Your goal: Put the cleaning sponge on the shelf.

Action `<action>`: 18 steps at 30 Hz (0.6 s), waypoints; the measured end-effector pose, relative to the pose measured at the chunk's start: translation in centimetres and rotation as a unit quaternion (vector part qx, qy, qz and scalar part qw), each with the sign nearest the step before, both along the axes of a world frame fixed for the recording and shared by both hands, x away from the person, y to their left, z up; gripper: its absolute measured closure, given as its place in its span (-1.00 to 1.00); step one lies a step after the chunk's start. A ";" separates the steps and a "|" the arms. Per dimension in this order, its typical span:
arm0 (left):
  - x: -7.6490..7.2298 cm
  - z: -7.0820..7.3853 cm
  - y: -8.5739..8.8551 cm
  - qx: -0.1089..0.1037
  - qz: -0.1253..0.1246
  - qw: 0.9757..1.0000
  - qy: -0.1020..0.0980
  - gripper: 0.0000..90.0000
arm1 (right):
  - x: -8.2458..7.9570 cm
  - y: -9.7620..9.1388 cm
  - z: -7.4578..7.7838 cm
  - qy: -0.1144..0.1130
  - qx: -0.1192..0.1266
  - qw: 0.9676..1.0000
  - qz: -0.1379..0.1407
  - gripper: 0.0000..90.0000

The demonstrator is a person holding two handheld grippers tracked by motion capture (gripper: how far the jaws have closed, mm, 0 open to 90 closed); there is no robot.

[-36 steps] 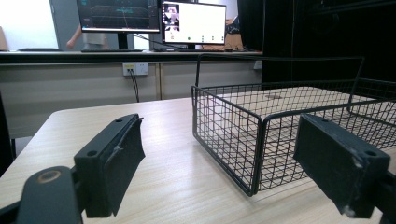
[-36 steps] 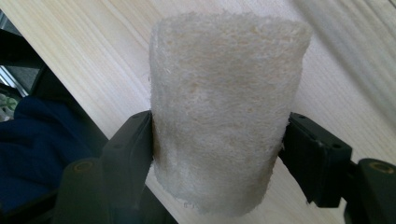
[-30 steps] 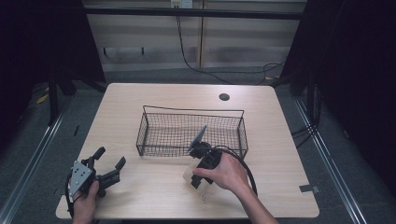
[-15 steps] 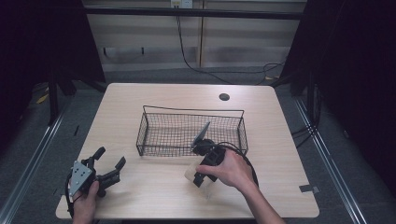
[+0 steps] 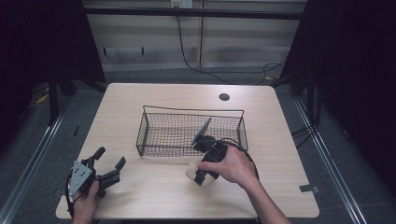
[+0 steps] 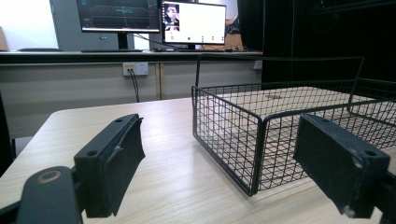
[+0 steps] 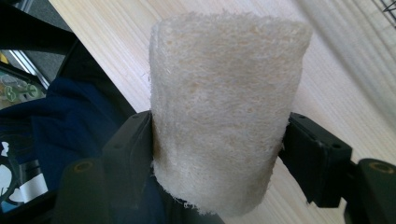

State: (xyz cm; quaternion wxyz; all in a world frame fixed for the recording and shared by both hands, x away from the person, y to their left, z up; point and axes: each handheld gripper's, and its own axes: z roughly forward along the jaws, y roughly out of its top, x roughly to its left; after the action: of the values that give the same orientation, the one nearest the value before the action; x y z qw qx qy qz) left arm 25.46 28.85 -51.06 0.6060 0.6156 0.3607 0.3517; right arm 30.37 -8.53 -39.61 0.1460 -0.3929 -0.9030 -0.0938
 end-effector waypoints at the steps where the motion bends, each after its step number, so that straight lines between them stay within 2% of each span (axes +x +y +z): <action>1: 0.0 0.0 0.0 0.000 0.000 1.000 0.000 -0.66 | 0.0 0.0 0.1 0.004 0.002 1.000 0.000 -0.36; 18: 0.0 0.0 0.0 0.000 0.000 1.000 0.000 -0.66 | 0.8 -1.2 2.8 0.001 0.005 1.000 -0.004 -0.36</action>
State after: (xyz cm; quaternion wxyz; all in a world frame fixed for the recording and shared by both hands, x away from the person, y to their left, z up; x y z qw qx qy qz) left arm 25.46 28.85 -51.06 0.6060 0.6156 0.3607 0.3518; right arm 31.13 -9.68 -36.81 0.1482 -0.3959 -0.9009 -0.0984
